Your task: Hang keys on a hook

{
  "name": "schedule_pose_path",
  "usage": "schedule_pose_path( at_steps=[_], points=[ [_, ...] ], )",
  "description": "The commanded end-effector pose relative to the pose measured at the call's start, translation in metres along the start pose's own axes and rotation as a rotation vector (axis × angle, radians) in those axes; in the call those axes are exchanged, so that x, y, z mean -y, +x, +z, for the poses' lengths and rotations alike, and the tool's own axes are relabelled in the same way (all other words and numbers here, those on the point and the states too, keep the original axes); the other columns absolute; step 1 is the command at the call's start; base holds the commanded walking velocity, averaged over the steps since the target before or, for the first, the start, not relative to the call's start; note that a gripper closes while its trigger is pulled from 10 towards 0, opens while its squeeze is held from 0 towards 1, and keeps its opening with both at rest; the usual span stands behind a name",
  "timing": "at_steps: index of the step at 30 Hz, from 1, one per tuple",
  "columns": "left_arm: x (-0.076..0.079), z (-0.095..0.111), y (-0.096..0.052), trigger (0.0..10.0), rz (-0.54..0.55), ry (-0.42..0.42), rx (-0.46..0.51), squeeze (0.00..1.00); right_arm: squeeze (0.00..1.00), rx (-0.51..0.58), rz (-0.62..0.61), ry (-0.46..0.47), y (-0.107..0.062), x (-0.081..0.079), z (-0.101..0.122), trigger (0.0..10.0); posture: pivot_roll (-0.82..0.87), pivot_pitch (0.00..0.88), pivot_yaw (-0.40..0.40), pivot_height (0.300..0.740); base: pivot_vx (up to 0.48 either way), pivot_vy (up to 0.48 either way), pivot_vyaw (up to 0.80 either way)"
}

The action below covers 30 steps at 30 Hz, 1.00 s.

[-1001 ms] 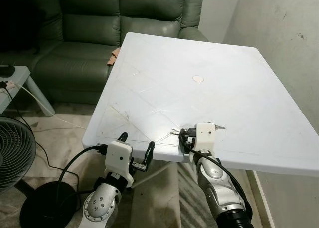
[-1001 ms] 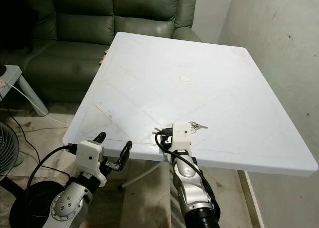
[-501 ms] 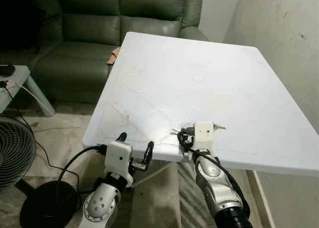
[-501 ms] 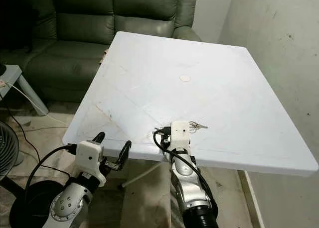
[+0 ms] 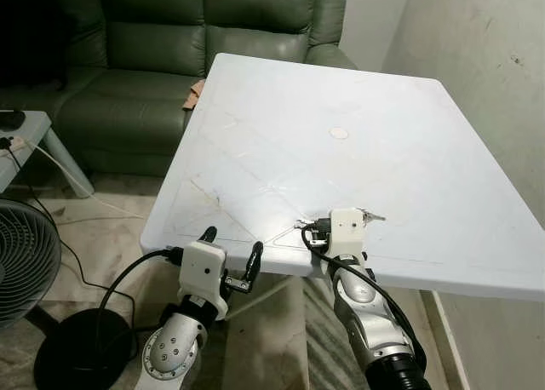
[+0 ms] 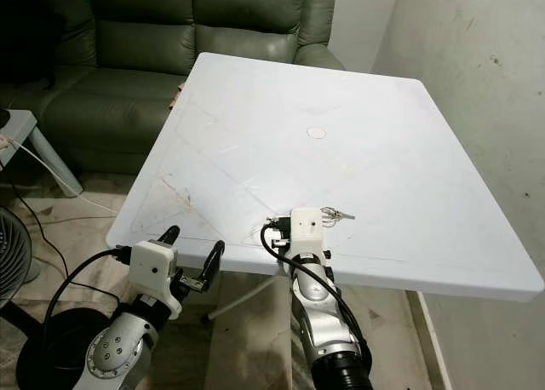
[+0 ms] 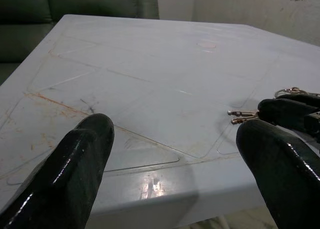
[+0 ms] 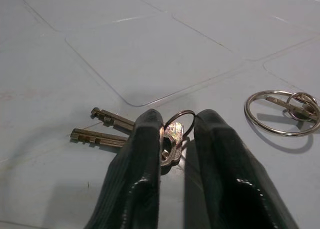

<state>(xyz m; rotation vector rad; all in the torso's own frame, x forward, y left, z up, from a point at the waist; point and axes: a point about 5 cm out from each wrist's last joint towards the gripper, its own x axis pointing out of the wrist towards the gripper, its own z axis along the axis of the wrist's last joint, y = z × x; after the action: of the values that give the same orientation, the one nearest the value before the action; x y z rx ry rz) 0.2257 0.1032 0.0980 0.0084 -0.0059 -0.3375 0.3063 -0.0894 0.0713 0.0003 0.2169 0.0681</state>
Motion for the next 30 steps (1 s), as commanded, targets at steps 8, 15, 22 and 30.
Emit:
schedule_pose_path(
  at_steps=[8, 15, 22, 30],
  points=[
    [0.003, 0.003, 0.0, 10.0, -0.006, 0.008, 0.01, 0.0, 0.0, 0.015, 0.004, -0.008, -0.001, 0.0, 0.001, 0.0, 0.11, 0.056, -0.078, 0.74, 0.0, 0.0, 0.0],
    [0.004, 0.003, 0.0, 10.0, -0.007, 0.01, 0.009, 0.0, 0.0, 0.027, 0.012, -0.007, -0.001, -0.001, 0.001, 0.0, 0.11, 0.052, -0.077, 0.74, 0.0, 0.0, 0.0],
    [0.005, 0.003, 0.0, 10.0, -0.008, 0.013, 0.01, 0.0, 0.0, 0.03, 0.014, -0.013, -0.001, -0.002, 0.0, 0.0, 0.11, 0.048, -0.077, 0.74, 0.0, 0.0, 0.0],
    [0.002, 0.005, 0.003, 10.0, -0.002, 0.02, 0.022, 0.0, 0.0, 0.236, 0.162, 0.079, -0.01, -0.001, 0.021, 0.0, 0.11, 0.037, -0.077, 0.74, 0.0, 0.0, 0.0]
  ],
)
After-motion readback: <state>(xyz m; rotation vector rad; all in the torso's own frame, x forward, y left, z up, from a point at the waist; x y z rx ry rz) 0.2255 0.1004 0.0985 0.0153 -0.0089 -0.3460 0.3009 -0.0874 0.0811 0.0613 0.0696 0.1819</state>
